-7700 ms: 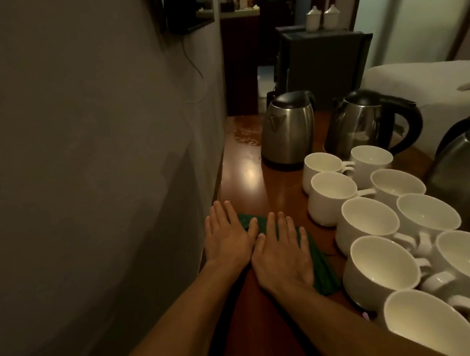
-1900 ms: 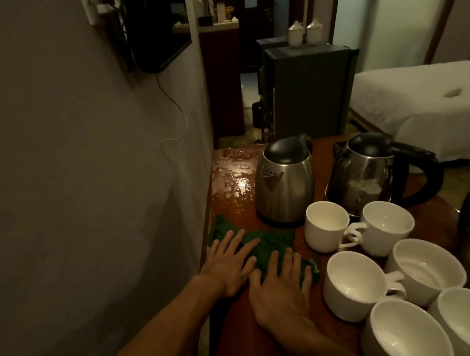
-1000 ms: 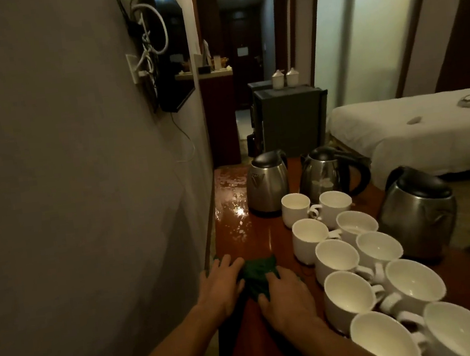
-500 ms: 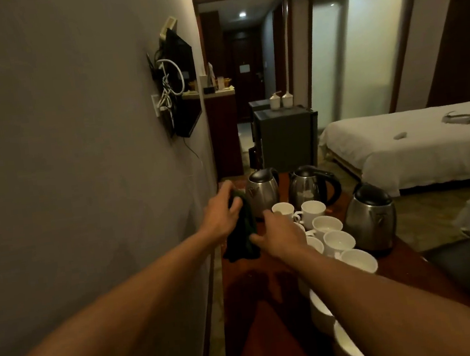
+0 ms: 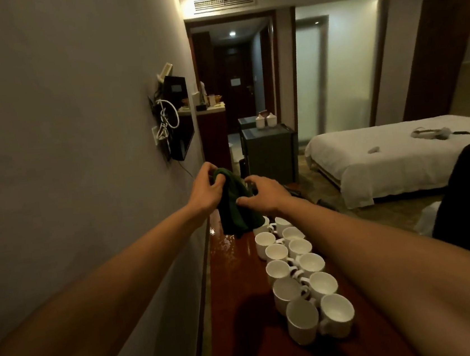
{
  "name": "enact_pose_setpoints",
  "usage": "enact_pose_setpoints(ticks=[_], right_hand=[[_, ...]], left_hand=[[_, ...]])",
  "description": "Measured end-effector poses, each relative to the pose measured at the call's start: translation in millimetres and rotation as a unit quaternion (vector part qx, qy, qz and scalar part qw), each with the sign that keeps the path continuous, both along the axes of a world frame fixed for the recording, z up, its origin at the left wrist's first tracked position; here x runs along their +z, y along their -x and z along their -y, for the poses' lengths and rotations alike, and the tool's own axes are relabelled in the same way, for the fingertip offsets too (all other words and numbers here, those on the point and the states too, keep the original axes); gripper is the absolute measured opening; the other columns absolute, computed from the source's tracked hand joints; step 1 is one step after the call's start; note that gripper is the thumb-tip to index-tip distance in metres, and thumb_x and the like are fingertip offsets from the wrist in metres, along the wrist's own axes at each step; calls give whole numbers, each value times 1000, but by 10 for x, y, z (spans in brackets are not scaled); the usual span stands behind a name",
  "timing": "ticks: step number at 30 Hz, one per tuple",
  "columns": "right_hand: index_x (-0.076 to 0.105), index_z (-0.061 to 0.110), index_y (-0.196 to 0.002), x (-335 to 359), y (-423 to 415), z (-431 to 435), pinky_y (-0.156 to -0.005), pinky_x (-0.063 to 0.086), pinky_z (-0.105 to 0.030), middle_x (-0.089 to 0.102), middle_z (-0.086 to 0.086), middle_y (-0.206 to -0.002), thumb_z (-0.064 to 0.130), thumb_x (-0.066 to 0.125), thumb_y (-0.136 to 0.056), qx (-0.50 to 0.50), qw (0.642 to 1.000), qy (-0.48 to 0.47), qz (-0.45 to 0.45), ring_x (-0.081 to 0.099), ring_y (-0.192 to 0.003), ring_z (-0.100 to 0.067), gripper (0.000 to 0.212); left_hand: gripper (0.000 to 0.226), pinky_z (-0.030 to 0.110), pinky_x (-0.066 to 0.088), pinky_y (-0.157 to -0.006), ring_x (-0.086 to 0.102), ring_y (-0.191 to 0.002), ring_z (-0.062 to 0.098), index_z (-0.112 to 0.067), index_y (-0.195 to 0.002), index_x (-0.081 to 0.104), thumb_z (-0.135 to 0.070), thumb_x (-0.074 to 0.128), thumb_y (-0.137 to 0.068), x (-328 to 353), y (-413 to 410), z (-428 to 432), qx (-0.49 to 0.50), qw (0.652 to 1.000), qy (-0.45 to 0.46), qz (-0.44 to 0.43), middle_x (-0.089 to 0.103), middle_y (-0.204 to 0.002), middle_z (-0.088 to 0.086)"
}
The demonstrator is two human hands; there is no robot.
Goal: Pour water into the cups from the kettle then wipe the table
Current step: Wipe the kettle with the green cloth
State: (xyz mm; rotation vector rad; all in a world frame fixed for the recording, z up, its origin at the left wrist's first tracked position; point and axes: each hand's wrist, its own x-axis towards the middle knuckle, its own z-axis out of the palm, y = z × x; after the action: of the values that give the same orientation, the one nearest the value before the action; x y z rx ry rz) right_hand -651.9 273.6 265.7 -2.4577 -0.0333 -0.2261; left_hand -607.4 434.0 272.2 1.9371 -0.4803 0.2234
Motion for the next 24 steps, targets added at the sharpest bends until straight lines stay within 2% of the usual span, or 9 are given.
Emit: enact_pose_setpoints(ticks=[4,7,11,13,15,18,22,24], right_hand=[[51,21,-133,111,289,118,-83,52,-31,62,-5,-125,32,68,-91,36,999,-26,-6,60,-105,-18,47],[53,22,-114,177,559,296,-74,53,-27,60,3,-106,31,72,-89,41,997,-66,18,61,-97,-17,33],[58,17,-98,262,942,696,-70,52,-28,63,-1,-94,25,74,-88,50,990,-120,48,61,-85,-16,20],[58,18,-92,307,1121,934,-69,54,-32,63,-3,-88,23,70,-90,52,988,-137,56,62,-82,-19,14],[54,22,-89,338,1280,1154,-64,48,-29,60,-1,-84,22,67,-93,45,985,-157,55,58,-76,-16,14],[52,24,-88,351,1441,1461,-66,44,-26,57,1,-84,21,64,-95,21,981,-181,70,54,-75,-12,14],[55,18,-98,346,1567,1820,-65,40,-17,57,4,-90,18,61,-97,19,975,-199,92,54,-80,-7,6],[57,16,-103,327,1570,1961,-65,41,-15,59,3,-93,18,60,-97,21,973,-209,99,56,-83,-6,7]], left_hand=[[15,33,57,-66,65,-90,26,-25,-92,45,-18,45,-105,122,328,142,-16,999,21,-24,60,-101,12],[16,28,53,-64,65,-88,24,-28,-91,47,-19,46,-105,250,616,315,-14,999,45,-15,62,-97,11],[16,28,51,-64,65,-85,22,-30,-93,49,-20,45,-106,387,1006,610,-19,998,64,-5,62,-95,10],[16,24,50,-61,62,-80,20,-31,-94,49,-22,45,-106,443,1193,772,-38,997,70,0,62,-94,11],[16,21,50,-58,62,-80,23,-32,-95,50,-22,45,-107,475,1346,933,-50,997,63,2,62,-94,12],[13,31,56,-73,66,-99,36,-30,-99,52,-22,45,-107,504,1512,1164,-78,995,60,-8,64,-107,20],[10,49,56,-91,63,-109,36,-25,-105,52,-22,43,-107,491,1714,1435,-98,992,71,-18,63,-114,22],[10,52,55,-91,63,-109,36,-24,-107,52,-23,42,-107,442,1760,1560,-101,990,89,-28,62,-115,20]])
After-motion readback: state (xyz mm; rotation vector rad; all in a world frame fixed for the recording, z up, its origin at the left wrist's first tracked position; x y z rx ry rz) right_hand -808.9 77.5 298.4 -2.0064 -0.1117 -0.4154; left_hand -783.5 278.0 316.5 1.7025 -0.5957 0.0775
